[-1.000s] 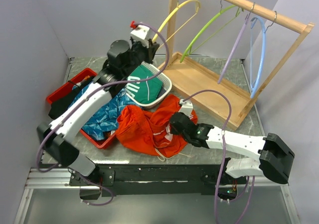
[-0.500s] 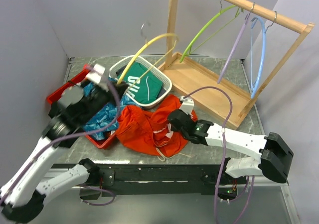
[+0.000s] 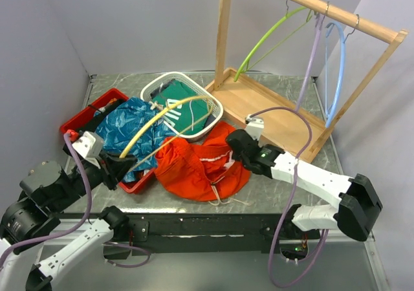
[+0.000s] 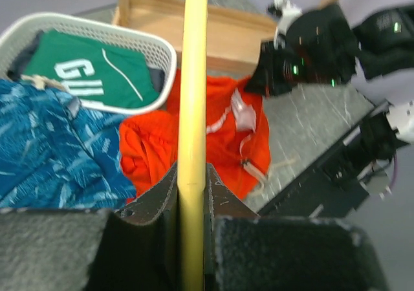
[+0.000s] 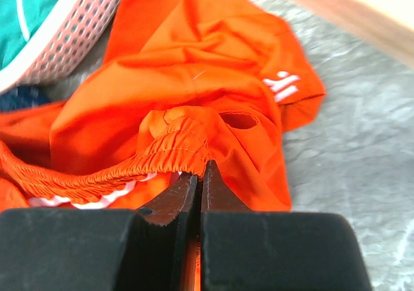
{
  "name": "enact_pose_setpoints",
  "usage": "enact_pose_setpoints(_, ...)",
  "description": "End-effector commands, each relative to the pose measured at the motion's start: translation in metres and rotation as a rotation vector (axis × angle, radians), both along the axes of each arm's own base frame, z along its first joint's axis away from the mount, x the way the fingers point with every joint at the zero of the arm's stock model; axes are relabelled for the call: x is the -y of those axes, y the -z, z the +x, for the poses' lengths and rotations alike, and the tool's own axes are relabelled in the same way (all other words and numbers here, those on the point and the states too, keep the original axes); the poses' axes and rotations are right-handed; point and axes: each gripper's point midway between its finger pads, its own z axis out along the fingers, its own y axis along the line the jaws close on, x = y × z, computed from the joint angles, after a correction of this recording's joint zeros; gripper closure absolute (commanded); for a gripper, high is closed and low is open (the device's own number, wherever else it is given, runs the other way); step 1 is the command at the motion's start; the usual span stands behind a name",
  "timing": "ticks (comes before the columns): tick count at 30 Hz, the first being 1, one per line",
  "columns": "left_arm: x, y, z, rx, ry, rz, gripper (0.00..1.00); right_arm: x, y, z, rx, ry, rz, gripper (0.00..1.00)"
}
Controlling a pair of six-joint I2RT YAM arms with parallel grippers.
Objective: Place the shorts on the hanger
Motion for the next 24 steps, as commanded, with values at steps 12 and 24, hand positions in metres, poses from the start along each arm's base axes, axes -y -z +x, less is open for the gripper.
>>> enact_pose_setpoints(12, 0.031, 0.027, -0.035, -0.096, 0.259, -0.015, 0.99, 0.03, -0.044, -0.001, 0.072, 0.054, 0.107, 1.0)
enact_pose_setpoints(24, 0.033, 0.027, -0.037, -0.099, 0.27, -0.016, 0.99, 0.037, -0.052, 0.01, 0.057, 0.098, 0.01, 1.0)
